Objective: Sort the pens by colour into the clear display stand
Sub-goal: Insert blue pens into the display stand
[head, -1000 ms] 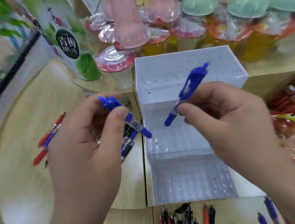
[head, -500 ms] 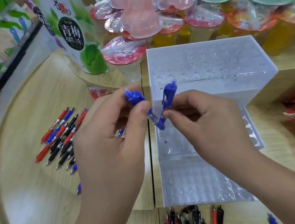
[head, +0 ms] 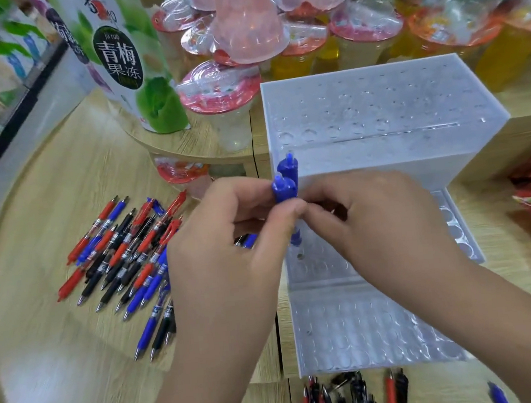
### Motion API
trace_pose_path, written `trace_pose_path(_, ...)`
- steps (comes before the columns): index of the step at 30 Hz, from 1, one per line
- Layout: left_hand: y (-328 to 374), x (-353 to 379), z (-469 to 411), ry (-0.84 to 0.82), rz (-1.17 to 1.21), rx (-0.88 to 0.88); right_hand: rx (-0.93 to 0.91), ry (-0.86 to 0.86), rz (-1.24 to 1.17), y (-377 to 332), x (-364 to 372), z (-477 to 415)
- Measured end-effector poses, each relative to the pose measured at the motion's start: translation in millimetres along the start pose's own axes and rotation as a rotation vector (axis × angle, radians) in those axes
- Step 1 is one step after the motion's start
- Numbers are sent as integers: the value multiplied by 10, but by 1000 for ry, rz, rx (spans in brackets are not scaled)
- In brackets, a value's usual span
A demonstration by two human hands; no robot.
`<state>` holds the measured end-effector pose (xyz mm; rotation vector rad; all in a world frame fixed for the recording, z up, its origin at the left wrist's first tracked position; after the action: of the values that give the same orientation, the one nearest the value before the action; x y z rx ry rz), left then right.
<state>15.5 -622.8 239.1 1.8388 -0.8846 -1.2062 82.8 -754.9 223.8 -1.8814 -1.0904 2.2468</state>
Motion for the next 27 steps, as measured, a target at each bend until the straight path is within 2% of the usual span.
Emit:
trace_pose_path(5, -39, 29, -47, -13, 75, -44, -7, 115, -130, 218, -132, 163)
trace_pose_path(8, -63, 47, -47, 5, 86, -62, 23, 127, -232, 340, -127, 237)
trace_pose_path(15, -88, 96, 5, 85, 4, -113, -22, 155, -231, 364, -37, 322)
trace_pose_path(21, -2, 122, 26, 72, -284, 16, -53, 153, -194, 387, -7, 327)
trace_pose_path(25, -108, 112, 44, 75, -79, -98, -68, 141, -223, 382, -9, 327)
trace_pose_path(27, -119, 119, 47, 49, -63, -103, -86, 149, -229, 386, -14, 337)
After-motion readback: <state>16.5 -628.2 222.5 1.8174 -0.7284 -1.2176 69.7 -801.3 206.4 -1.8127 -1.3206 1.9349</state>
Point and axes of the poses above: each hand's wrist, its own z-axis away from the middle knuckle, its own x-axis out of the palm, y = z × x, the point moved 4 cm from there along -z, towards the middle knuckle, and after that the axes turned 13 degrees about -y, right-handed, at the moved point
